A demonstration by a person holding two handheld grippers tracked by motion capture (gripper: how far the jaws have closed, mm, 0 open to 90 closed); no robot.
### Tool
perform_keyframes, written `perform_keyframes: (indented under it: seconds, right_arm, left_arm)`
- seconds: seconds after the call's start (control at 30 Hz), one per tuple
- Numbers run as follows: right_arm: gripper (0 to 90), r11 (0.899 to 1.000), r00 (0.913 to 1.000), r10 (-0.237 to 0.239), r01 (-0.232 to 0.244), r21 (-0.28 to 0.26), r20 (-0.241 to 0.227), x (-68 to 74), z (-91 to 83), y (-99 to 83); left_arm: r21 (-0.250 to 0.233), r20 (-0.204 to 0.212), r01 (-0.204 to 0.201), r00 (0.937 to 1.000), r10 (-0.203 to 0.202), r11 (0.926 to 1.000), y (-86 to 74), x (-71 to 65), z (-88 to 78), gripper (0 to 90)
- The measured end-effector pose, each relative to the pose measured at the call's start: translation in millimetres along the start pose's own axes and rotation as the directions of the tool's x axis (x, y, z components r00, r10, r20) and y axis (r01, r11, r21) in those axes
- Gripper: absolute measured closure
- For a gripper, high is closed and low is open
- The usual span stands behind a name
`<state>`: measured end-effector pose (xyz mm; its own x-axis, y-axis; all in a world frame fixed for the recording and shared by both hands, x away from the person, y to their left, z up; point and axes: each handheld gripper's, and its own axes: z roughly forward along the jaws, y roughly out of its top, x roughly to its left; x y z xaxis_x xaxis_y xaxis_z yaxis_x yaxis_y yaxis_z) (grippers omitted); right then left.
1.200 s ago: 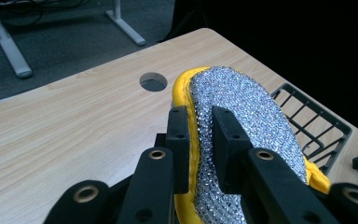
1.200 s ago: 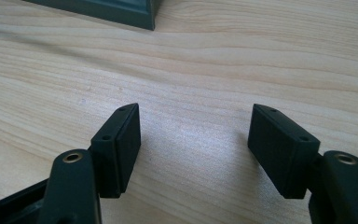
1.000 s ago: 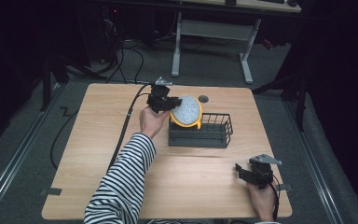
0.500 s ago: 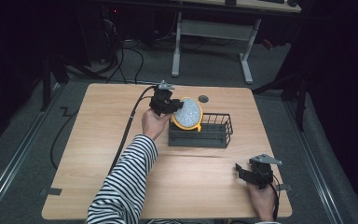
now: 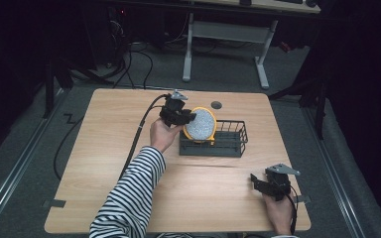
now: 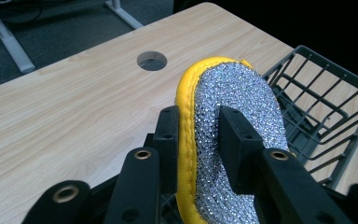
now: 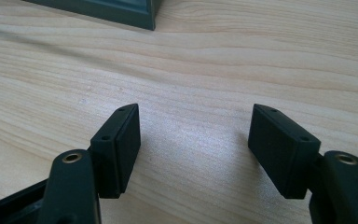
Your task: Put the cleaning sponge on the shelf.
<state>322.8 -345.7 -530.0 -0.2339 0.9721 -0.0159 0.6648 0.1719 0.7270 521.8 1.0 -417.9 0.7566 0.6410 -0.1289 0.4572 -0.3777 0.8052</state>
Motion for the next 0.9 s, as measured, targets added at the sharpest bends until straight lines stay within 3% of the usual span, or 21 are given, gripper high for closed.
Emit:
perform_keyframes:
  seconds: [0.27,0.4,0.5,0.6,0.9]
  right_arm:
    - [34.3,1.0,1.0,0.001,-0.001,0.0,0.0,0.0,0.0,0.0]
    - [34.3,1.0,1.0,0.001,-0.001,0.0,0.0,0.0,0.0,0.0]
    - [34.3,1.0,1.0,-0.001,0.001,0.0,0.0,0.0,0.0,0.0]
    - [34.2,1.0,1.0,0.0,0.0,0.001,-0.001,0.1,0.0,0.0]
    - [34.3,1.0,1.0,0.001,-0.001,0.001,0.0,0.2,0.0,0.0]
  left_arm:
    - [0.019,0.004,0.0,1.0,0.0,0.9998,-4.0,-2.8,0.4,69.6]
    - [0.021,0.026,0.033,0.9991,-0.034,0.9992,-7.8,-0.4,-0.9,67.9]
    - [0.013,0.008,0.042,0.9991,-0.042,0.999,-8.5,1.0,-4.1,62.9]
    - [0.014,0.003,0.05,0.9987,-0.05,0.9986,-8.4,1.8,-7.4,51.6]
    - [-0.035,-0.018,0.065,0.9976,-0.066,0.9972,-11.5,3.7,-22.5,42.3]
